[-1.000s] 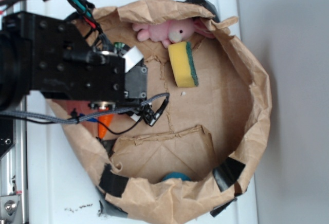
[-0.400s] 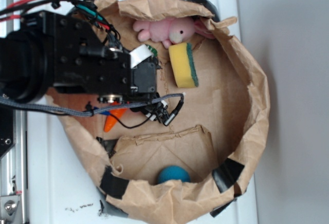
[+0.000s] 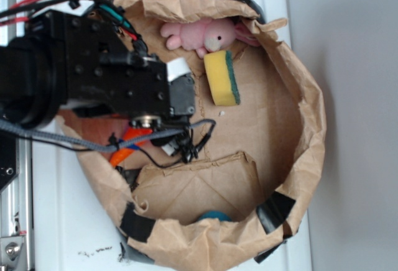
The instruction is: Grab the carrot.
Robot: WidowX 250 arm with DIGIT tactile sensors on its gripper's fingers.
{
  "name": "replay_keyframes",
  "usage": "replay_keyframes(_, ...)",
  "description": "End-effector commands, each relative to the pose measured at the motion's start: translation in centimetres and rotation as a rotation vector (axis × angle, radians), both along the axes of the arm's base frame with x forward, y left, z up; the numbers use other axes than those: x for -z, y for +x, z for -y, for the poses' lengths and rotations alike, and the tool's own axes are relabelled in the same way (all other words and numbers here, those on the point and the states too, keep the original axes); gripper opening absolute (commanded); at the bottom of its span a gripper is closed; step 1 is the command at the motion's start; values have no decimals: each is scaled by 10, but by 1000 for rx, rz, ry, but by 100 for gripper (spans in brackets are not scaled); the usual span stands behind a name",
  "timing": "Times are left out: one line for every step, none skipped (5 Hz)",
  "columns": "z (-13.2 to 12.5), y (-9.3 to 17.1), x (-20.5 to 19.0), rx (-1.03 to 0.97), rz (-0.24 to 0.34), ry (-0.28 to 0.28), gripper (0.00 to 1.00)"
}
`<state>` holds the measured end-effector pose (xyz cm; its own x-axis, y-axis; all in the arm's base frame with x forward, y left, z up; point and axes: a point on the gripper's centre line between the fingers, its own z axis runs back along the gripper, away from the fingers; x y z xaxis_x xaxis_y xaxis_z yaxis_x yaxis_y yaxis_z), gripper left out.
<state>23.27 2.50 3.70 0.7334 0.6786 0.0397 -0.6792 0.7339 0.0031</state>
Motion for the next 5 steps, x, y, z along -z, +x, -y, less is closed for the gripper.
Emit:
replay_keyframes(-10, 16, -63, 30, 90, -26, 0)
replay_keyframes(-9, 17, -78, 63, 99, -69, 0)
replay_keyframes(-5, 17, -95, 116, 176, -65, 0)
replay_keyframes(-4, 14, -100, 93, 192, -80, 0)
replay_keyframes(-4, 14, -100, 93, 192, -80, 100)
